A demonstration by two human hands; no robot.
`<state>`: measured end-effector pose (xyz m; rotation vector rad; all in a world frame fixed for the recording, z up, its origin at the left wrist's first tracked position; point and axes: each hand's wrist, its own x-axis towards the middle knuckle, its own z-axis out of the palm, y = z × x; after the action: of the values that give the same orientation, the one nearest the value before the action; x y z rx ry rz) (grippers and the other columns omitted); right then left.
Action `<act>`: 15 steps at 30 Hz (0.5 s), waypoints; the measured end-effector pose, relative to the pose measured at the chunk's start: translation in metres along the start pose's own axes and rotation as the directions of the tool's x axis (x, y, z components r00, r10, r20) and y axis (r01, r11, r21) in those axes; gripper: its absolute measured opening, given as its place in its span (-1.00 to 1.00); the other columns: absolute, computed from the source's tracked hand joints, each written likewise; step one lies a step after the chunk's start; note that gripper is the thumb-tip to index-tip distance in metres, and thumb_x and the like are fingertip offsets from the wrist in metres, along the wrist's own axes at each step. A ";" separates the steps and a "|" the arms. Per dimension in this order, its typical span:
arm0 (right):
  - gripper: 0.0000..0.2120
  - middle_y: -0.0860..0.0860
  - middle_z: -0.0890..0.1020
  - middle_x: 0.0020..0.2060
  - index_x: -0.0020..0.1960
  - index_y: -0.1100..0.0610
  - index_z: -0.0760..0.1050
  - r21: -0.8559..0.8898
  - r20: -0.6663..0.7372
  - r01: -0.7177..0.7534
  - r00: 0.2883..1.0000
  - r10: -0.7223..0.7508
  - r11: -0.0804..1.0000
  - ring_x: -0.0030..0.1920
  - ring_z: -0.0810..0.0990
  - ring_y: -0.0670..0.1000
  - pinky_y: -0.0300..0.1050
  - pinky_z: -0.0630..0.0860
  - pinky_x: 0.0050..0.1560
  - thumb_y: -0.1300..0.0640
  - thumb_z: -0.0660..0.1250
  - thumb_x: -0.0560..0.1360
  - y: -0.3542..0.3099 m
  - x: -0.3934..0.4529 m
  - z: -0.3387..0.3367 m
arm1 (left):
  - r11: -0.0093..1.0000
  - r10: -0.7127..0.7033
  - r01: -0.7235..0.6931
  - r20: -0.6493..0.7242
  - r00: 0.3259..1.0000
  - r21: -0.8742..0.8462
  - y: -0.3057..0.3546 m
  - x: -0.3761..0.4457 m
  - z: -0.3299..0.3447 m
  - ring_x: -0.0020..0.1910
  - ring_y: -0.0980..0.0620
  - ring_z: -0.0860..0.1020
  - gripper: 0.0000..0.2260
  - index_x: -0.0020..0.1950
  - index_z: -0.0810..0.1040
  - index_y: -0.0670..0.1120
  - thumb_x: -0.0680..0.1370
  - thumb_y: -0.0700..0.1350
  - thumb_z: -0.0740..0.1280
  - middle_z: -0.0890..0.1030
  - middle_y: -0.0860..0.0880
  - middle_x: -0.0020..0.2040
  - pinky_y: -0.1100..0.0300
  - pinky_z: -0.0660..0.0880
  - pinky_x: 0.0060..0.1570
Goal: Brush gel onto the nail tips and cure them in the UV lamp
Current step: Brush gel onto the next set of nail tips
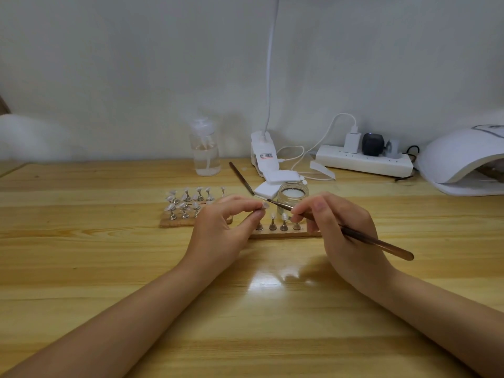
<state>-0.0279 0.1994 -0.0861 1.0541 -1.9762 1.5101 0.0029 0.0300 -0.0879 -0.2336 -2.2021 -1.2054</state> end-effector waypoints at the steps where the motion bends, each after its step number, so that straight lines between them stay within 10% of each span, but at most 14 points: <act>1: -0.74 -0.11 0.58 -0.33 -0.18 -0.01 0.51 -0.007 0.008 0.004 1.000 -0.003 1.000 -0.32 0.53 -0.20 -0.42 0.39 -0.26 0.04 0.06 0.52 0.000 0.000 0.000 | 1.000 0.004 -0.004 0.000 1.000 0.007 -0.001 0.000 0.000 -0.11 0.20 0.57 -0.86 -0.12 0.65 -0.02 0.42 -0.25 0.42 0.61 0.17 -0.19 0.40 0.43 -0.04; 15: -0.69 -0.02 0.60 -0.36 -0.20 0.06 0.53 0.067 0.037 0.015 0.999 -0.017 0.998 -0.41 0.51 -0.15 -0.32 0.44 -0.35 0.07 0.04 0.53 0.001 -0.001 -0.001 | 0.998 -0.046 0.045 -0.010 0.999 -0.048 -0.003 0.001 0.000 -0.12 0.32 0.57 -0.81 -0.11 0.63 0.08 0.41 -0.22 0.43 0.62 0.24 -0.21 0.50 0.41 -0.07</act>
<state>-0.0277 0.2011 -0.0871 1.1304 -1.9496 1.5689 0.0010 0.0280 -0.0897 -0.1973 -2.1816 -1.2825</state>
